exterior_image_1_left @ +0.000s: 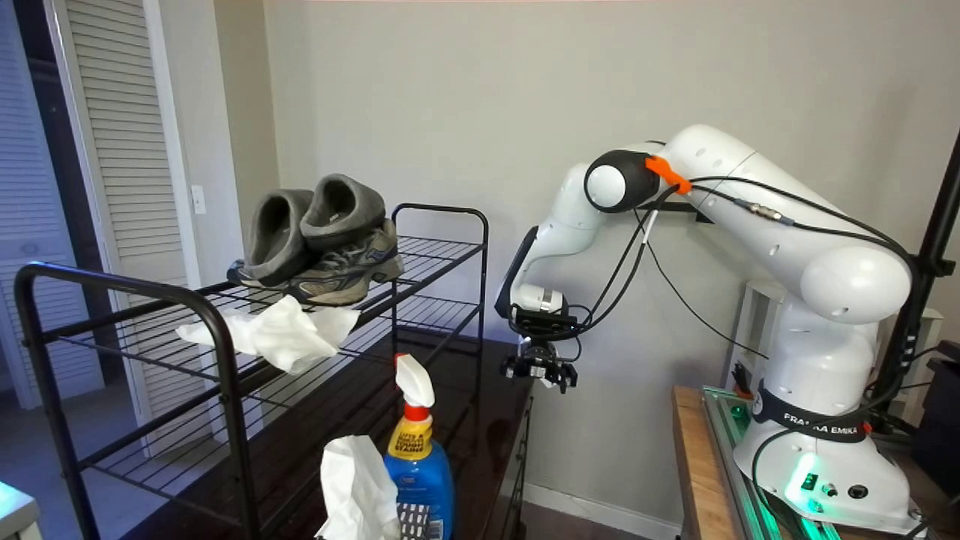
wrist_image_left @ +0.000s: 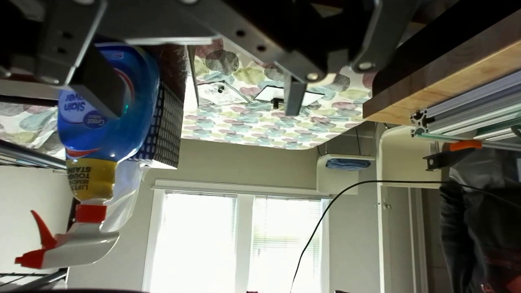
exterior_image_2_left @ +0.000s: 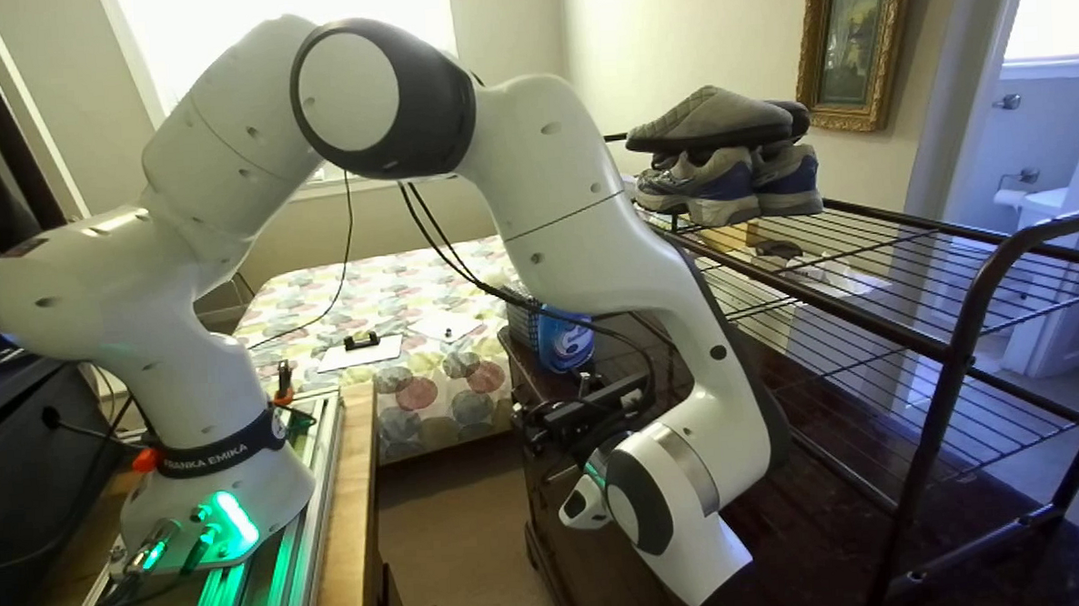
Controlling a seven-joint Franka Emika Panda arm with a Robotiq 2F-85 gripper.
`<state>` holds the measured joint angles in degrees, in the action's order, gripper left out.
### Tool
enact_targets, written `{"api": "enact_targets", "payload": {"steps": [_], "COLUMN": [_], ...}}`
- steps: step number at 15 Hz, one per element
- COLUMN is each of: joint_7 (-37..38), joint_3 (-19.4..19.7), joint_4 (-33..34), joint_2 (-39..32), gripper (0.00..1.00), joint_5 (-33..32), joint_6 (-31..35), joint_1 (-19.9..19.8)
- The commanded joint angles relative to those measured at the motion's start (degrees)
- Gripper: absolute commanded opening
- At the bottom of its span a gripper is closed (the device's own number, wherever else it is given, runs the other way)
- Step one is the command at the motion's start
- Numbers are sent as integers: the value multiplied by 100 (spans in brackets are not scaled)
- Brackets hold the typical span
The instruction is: Put the blue bottle on the rack
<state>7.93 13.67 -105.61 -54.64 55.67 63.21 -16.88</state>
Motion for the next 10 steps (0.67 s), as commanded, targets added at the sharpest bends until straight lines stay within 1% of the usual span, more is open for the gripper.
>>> {"api": "enact_targets", "payload": {"steps": [1,2,4,10], "joint_7": [-19,-20,-77,-120], "joint_3": [54,54,8,-16], "joint_4": [25,24,-82,-480], "joint_2": [-27,-27,-10,174], "gripper": [100,100,100,100], "joint_5": [23,23,309,884], "joint_6": [-43,-43,73,548], "joint_1": [59,61,27,262]}}
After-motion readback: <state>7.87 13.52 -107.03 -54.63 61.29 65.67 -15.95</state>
